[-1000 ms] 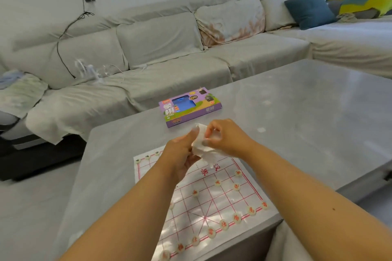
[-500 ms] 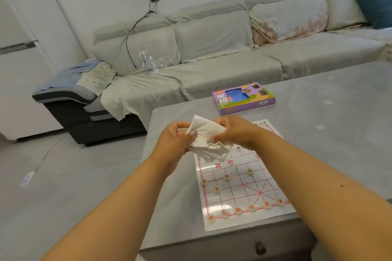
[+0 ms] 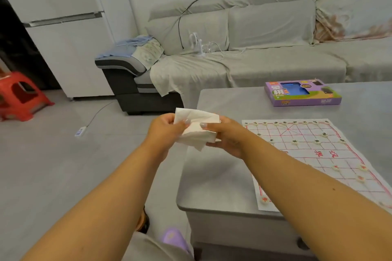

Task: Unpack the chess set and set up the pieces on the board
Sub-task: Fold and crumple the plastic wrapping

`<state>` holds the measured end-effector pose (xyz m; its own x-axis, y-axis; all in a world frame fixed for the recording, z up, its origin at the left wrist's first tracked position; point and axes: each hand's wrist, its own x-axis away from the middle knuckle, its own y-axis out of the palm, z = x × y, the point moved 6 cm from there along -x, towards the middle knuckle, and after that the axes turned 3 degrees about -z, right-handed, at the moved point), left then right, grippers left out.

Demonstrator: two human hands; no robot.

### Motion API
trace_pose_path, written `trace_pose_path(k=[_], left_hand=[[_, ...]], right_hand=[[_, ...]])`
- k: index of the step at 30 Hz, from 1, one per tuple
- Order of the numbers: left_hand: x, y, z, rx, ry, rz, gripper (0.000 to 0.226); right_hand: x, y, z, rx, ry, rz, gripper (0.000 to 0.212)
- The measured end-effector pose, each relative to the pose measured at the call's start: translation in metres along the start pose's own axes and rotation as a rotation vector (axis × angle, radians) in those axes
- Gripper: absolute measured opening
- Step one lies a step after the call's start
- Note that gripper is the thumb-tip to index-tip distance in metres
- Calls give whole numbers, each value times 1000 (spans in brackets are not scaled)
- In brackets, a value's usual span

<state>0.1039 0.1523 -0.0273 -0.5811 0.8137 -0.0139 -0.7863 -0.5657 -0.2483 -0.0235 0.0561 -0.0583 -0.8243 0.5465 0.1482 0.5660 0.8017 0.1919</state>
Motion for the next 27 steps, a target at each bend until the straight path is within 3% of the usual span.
trace_pose_path(k=[4,7,10,19,27], left_hand=[[4,-36,-32,53,-80,81,2],[10,-61,-60,63,-135,136,22],[15,-85,-88,120,-184,196,24],[17,-147,-161,298,-271,291,22],[43,-187,-224,243,-365,372,20]], right_hand=[[-17,34,40,-112,88,-29,53],[-27,59,60,-179,130,-53,49],[-37,82,72,-228,135,-32,48],[-82,138,118,-145,202,80,41],[-107,181,172,3,308,97,38]])
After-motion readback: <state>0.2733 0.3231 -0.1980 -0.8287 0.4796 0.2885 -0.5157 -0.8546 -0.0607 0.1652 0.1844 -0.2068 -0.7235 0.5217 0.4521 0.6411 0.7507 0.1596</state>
